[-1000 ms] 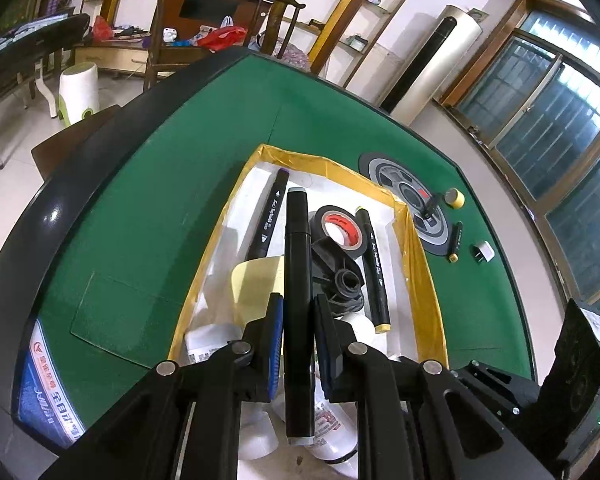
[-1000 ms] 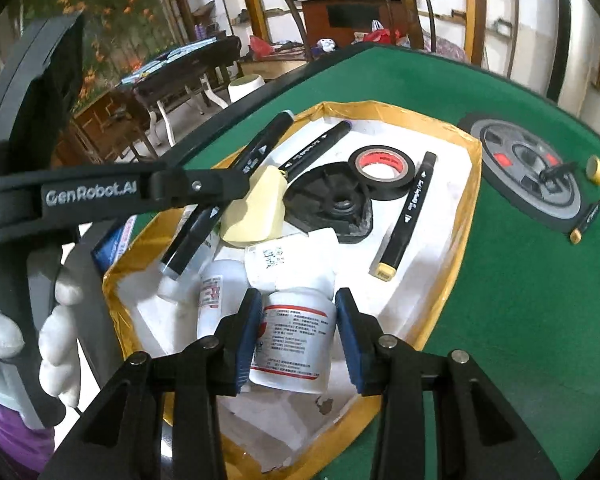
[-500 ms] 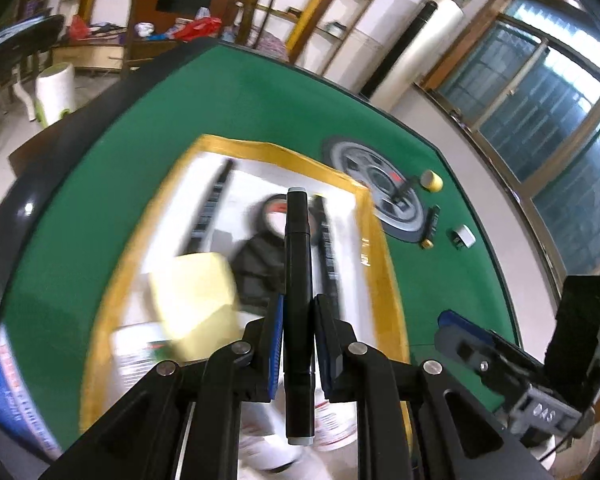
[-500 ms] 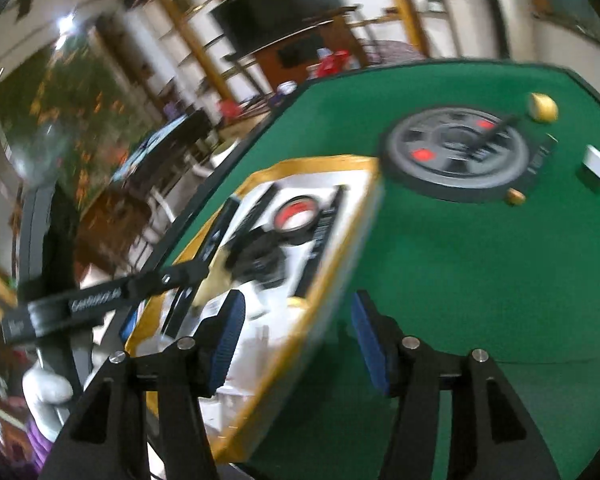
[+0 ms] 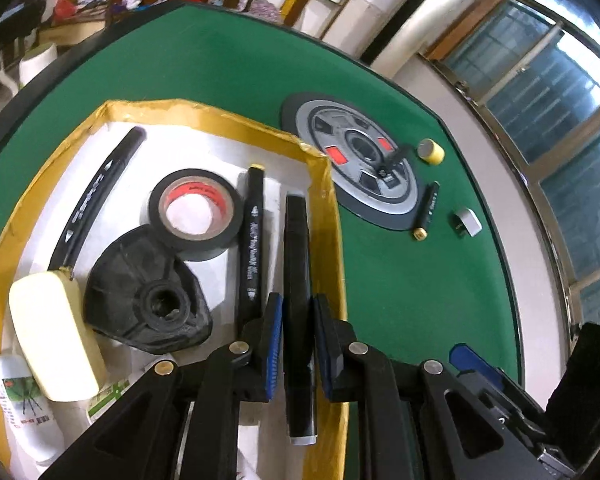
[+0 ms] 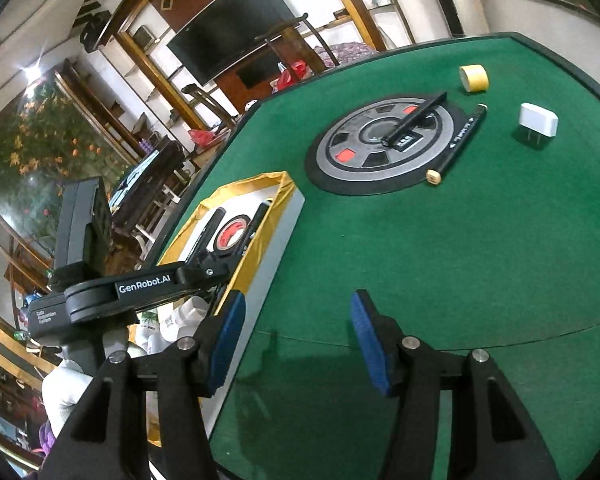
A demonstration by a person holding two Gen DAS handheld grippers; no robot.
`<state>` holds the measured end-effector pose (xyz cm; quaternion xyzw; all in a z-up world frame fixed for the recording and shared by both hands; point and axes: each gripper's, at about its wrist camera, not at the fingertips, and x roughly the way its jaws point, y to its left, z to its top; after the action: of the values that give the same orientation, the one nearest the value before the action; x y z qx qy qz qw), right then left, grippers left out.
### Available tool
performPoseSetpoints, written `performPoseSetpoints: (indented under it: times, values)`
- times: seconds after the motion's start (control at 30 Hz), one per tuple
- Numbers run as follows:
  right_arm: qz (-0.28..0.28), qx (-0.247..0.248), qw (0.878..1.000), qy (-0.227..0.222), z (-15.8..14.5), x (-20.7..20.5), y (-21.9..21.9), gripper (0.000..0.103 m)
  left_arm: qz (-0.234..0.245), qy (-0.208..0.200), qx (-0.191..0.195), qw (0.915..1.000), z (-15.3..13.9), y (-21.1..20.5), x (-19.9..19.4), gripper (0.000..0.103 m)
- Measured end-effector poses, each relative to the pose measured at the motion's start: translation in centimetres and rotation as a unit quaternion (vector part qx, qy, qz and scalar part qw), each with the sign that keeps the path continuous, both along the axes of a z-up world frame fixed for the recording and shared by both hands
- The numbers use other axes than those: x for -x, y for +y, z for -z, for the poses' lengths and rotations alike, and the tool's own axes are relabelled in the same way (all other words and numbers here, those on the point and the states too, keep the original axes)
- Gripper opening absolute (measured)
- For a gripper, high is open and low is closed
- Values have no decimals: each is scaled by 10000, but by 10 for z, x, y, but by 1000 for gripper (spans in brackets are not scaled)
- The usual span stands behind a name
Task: Organize rigid objects
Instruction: 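Move both tools back toward the white square box and markers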
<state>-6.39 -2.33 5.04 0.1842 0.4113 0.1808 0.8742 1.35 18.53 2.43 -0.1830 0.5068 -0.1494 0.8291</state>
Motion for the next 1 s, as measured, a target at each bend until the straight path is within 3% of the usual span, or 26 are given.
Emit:
performPoseSetpoints:
  times: [0.13,0.3,0.5,0.83,1.0]
  values:
    - [56,-60,9999,77,5,-2,-6,54,-158,50,41,9999,0,6,4,43]
    - [63,-57,9999,121,10,-1,-8,54,-233,-28,217,9995,-11,17,13,53]
    - [221,26,9996,184,16,-2,-21,54,-209,-171,80,9996,-30,13,33,65]
    - [725,176,9970,182,18,-7,-76,54,624,-3,-48,9980,-37,-54,54,65]
    - [1122,-135,9929,383,20,-15,-131,54,1011,158,-85,9947,-29,-93,63,65]
